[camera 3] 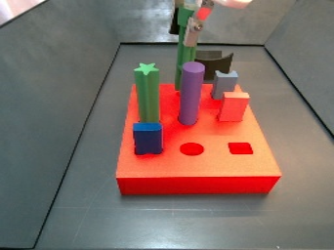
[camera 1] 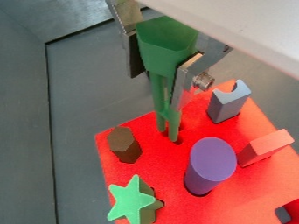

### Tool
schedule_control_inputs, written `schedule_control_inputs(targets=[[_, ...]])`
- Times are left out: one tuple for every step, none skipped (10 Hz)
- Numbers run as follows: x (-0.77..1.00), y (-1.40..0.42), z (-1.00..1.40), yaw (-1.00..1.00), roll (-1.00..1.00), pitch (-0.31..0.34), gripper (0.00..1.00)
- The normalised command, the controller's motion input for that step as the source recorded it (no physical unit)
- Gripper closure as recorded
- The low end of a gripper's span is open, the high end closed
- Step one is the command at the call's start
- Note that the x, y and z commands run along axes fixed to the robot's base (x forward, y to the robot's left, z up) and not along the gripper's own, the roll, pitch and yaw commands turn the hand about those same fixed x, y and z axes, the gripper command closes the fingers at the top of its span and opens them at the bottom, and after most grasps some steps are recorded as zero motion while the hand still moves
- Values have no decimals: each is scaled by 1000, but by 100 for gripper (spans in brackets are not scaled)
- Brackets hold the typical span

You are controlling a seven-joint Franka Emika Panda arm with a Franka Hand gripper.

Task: Pick up the 3 prong object. Move up. Rotate the 3 prong object. Place the 3 prong object on the fixture. Regrasp the 3 prong object. Move to above the board. Insert the 3 prong object.
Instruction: Insert the 3 prong object.

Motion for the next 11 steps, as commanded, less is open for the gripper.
schedule_control_inputs(targets=[[71, 0, -203, 0, 0, 0, 100], [129, 0, -160, 0, 0, 0, 100], [109, 0, -166, 0, 0, 0, 100], [69, 0, -149, 17, 0, 0, 100], [40, -14, -226, 134, 21, 19, 100], [9, -31, -417, 243, 63, 0, 100], [0, -134, -589, 131, 150, 0, 100], [0, -189, -540, 0, 174, 36, 100], [0, -17, -397, -6, 66, 4, 100], [17, 0, -291, 0, 7, -16, 100], [0, 9, 0, 0, -34, 0, 100]])
